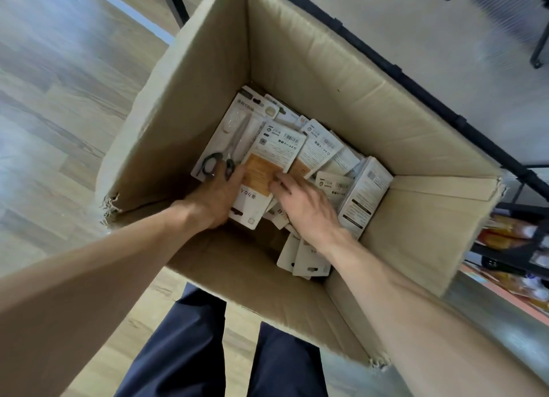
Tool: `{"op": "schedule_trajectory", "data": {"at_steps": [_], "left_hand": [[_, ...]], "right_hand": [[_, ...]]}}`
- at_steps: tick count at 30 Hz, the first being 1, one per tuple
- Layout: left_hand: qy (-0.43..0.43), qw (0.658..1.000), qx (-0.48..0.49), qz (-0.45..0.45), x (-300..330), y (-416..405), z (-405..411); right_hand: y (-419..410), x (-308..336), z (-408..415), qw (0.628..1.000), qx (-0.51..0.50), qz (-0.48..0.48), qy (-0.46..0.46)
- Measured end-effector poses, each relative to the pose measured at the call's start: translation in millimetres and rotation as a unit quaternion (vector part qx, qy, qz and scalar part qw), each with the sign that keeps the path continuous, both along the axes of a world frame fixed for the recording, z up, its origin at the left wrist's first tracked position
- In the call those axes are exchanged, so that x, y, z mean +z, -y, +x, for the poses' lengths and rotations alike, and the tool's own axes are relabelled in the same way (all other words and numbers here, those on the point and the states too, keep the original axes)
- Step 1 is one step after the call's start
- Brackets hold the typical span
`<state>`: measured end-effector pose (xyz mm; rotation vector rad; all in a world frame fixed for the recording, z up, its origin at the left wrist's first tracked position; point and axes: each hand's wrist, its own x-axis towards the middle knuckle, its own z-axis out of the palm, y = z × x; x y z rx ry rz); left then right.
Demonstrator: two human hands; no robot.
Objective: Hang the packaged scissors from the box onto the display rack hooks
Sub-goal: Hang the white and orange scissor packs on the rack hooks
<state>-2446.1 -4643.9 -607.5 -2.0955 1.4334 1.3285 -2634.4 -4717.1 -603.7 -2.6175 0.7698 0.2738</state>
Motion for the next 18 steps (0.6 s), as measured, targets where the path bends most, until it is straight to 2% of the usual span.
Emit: {"op": "schedule_trajectory", "data": {"at_steps": [2,5,9,14,16,18], "left_hand": [[-0.007,1.000,0.007,-0.023,10,2,4],[-0.044,0.990,0.099,-0.087,38,8,19],[-0.053,0.944,0.126,-0.301,79,12,43],[-0.076,0.897,0.188,-0.393,117,4,42],[-0.092,0.872,0.254,-0.409,140,0,43],[-0.137,0.846,0.338,-0.388,169,-2,51]], "right_hand": [[4,3,-3,1.000,0.002,0.001,0.030],[19,16,-1,0.997,0.018,-0.002,0.074],[52,31,9,0.997,0.032,0.009,0.075],[65,82,8,0.987,-0.083,0.023,0.132],[62,116,4,0.976,-0.143,0.047,0.159],[56,160,0,0.956,-0.222,0.097,0.168]]}}
